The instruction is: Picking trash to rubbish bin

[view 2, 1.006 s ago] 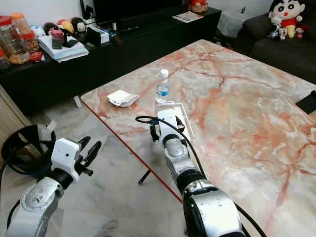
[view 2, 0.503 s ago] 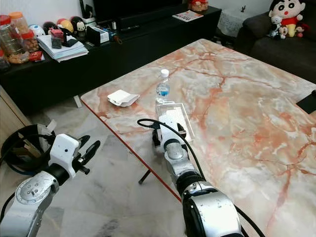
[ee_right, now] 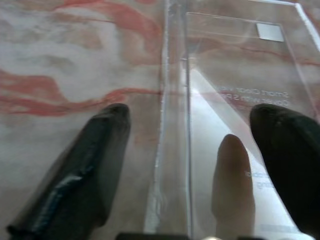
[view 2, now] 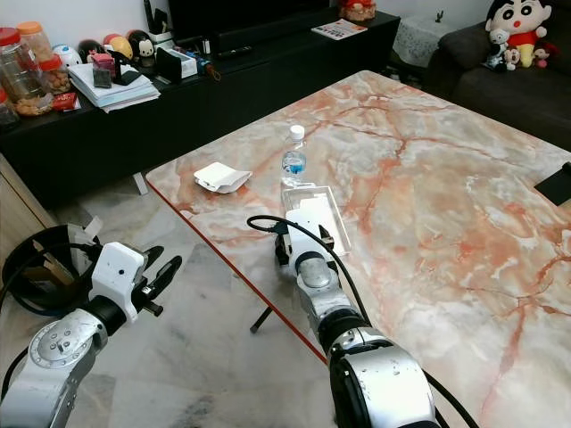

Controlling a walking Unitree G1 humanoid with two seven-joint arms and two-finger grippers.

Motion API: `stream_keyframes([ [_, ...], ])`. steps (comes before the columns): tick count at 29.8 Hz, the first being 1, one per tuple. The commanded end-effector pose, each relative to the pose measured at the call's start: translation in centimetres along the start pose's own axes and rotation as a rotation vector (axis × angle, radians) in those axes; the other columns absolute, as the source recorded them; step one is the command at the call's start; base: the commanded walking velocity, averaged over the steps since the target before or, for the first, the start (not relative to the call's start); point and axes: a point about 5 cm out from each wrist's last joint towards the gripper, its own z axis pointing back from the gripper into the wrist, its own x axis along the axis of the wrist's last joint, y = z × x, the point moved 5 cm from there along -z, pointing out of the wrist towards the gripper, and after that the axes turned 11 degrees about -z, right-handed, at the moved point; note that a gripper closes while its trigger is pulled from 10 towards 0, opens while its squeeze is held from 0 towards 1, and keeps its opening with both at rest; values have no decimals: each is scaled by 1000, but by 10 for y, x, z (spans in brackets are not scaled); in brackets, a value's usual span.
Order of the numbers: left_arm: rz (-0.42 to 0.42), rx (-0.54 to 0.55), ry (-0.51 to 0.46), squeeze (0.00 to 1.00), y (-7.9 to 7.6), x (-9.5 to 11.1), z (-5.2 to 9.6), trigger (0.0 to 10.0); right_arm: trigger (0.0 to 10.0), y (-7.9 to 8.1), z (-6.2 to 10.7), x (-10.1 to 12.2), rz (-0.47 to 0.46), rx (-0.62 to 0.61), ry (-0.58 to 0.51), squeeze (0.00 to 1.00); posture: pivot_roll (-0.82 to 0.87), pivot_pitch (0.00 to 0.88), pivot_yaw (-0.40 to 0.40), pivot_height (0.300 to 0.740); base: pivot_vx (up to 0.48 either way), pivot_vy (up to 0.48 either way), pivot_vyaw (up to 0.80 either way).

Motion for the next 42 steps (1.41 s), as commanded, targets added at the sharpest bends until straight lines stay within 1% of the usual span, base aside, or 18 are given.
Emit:
stream_keyframes([
  [1, -5, -15, -25, 0, 0, 9, -1, 10000, 0, -1, 2, -13, 13, 0, 53, 0, 33, 94, -61, 740, 0, 0, 0],
  [11, -11, -27, -28, 0, 0, 11, -4, 10000, 0, -2, 1, -14, 10, 0, 64, 0, 33, 90, -56, 740, 0, 0, 0],
  [16, -11, -42, -37, 0, -1, 15, -6, 10000, 0, -3, 1, -14, 5, 1, 68, 0, 32, 86, -56, 740, 0, 0, 0],
  [26, -7, -51, -42, 0, -4, 15, -8, 10000, 0, -3, 1, -14, 2, 3, 68, 0, 32, 81, -57, 740, 0, 0, 0],
  [34, -6, -49, -48, 0, -4, 16, -11, 10000, 0, -13, 1, -11, -8, -28, 58, 0, 31, 72, -57, 740, 0, 0, 0],
  [42, -2, -49, -55, 0, -5, 18, -13, 10000, 0, -29, 1, -8, -22, -92, 41, 0, 30, 67, -54, 740, 0, 0, 0],
])
